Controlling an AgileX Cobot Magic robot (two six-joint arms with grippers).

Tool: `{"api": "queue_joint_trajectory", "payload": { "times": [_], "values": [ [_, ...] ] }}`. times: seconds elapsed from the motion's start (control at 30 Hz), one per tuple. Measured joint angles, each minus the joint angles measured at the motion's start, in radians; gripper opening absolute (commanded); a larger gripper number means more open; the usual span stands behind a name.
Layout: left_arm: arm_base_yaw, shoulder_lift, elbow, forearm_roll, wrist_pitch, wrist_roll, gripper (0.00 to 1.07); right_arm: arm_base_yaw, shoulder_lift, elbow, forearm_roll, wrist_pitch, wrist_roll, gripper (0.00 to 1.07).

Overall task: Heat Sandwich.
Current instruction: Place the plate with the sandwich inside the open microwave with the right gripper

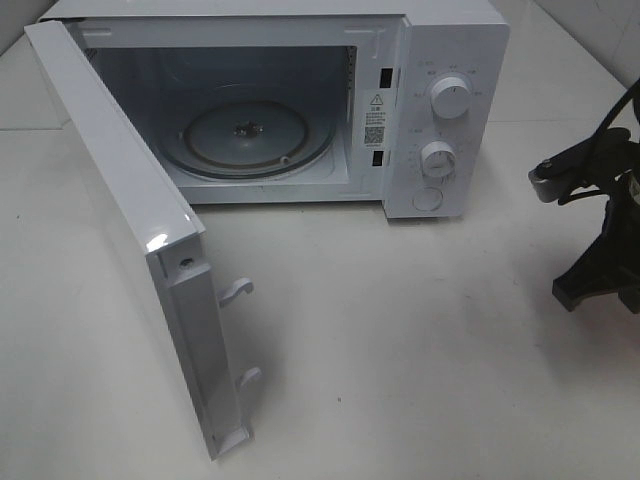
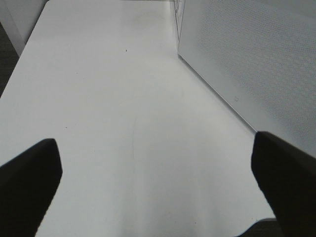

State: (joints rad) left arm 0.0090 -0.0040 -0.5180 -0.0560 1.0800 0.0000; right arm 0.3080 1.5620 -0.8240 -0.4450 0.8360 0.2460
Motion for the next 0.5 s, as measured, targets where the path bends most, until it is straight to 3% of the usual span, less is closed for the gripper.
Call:
{"api": "queue_joint_trajectory", "payload": {
  "times": [0.5],
  "values": [
    [0.000, 0.000, 0.000, 0.000, 0.000, 0.000, 1.00, 0.106, -0.071, 0.051, 0.008, 0.036, 0.001, 0.00]
  ]
}}
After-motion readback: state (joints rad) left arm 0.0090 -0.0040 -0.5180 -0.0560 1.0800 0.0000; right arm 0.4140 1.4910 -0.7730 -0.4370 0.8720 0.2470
